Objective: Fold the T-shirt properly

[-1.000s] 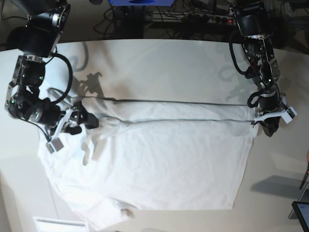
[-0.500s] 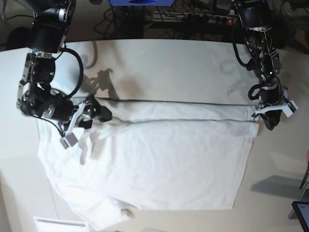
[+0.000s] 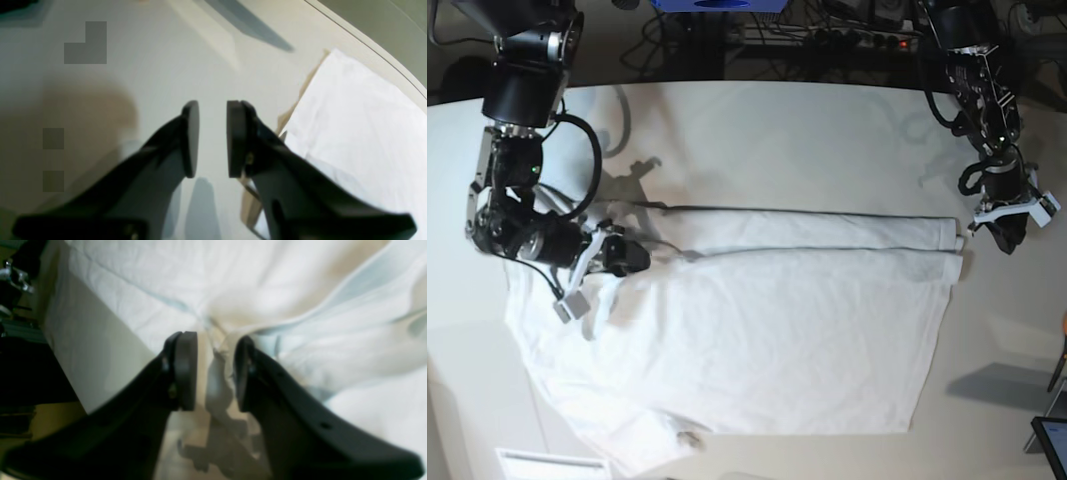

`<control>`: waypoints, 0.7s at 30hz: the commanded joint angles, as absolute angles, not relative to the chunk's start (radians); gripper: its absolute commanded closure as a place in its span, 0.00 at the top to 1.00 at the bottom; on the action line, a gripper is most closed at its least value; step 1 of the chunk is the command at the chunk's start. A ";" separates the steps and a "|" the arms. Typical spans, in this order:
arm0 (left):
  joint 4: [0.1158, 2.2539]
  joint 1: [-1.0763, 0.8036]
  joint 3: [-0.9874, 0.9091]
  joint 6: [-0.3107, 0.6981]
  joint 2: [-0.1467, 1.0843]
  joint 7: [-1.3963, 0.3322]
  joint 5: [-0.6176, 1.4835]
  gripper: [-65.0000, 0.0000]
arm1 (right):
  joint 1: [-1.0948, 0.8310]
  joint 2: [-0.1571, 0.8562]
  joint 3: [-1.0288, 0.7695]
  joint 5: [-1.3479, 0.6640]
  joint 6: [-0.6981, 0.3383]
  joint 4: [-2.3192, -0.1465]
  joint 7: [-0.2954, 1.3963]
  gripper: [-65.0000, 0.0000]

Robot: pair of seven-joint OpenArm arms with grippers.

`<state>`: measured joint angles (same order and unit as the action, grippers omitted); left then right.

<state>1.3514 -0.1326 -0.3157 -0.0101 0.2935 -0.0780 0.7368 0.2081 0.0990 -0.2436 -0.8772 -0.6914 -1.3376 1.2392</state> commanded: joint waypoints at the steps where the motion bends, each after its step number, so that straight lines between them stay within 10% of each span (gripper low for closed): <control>1: 1.371 -0.131 -0.320 -0.004 0.311 -0.050 0.737 0.23 | 0.242 0.104 -0.243 -0.898 -0.698 -1.333 1.228 0.16; 21: 1.376 -0.133 -0.314 -0.004 0.311 -0.050 0.737 0.22 | 0.466 0.102 -0.237 -0.897 -0.698 -1.102 1.190 0.10</control>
